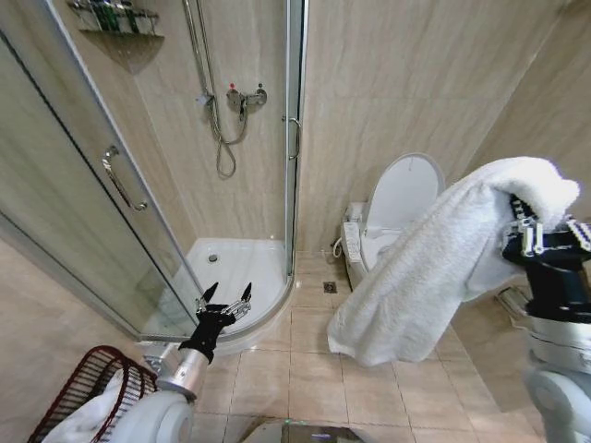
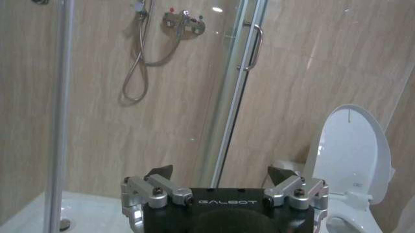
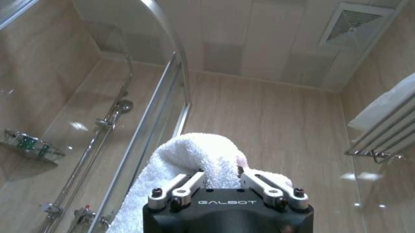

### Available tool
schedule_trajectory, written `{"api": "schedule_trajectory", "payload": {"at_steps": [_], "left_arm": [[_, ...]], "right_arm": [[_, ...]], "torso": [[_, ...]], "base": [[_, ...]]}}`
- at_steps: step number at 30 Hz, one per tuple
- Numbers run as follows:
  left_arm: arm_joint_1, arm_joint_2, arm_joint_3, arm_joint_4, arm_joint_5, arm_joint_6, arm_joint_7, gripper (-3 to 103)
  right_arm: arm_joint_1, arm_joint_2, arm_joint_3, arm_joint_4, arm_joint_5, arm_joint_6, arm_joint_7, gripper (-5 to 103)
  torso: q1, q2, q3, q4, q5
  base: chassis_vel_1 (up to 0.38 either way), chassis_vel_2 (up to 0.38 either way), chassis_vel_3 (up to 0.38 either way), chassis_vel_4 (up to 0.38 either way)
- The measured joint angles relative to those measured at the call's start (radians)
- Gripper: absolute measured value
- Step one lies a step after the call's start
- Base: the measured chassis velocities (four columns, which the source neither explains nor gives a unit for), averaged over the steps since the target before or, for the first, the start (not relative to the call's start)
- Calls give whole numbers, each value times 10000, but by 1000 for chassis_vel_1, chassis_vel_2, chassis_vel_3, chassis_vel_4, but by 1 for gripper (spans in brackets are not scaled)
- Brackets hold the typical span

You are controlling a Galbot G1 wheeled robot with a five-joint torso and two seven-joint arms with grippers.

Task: Discard the used towel into the hamper.

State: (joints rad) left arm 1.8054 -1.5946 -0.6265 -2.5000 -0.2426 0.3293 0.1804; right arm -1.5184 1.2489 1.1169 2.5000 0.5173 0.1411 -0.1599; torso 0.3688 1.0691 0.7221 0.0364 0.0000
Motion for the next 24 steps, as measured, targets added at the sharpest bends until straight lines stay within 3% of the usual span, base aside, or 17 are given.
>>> {"api": "schedule_trajectory", "payload": {"at_steps": [24], "left_arm": [[0,0,0,0,0,0,0,99]], "right_arm": [[86,4,-89,0,7,52,-46,12]], "torso": [[543,1208,664,0,0]], "base": [[0,0,0,0]]}}
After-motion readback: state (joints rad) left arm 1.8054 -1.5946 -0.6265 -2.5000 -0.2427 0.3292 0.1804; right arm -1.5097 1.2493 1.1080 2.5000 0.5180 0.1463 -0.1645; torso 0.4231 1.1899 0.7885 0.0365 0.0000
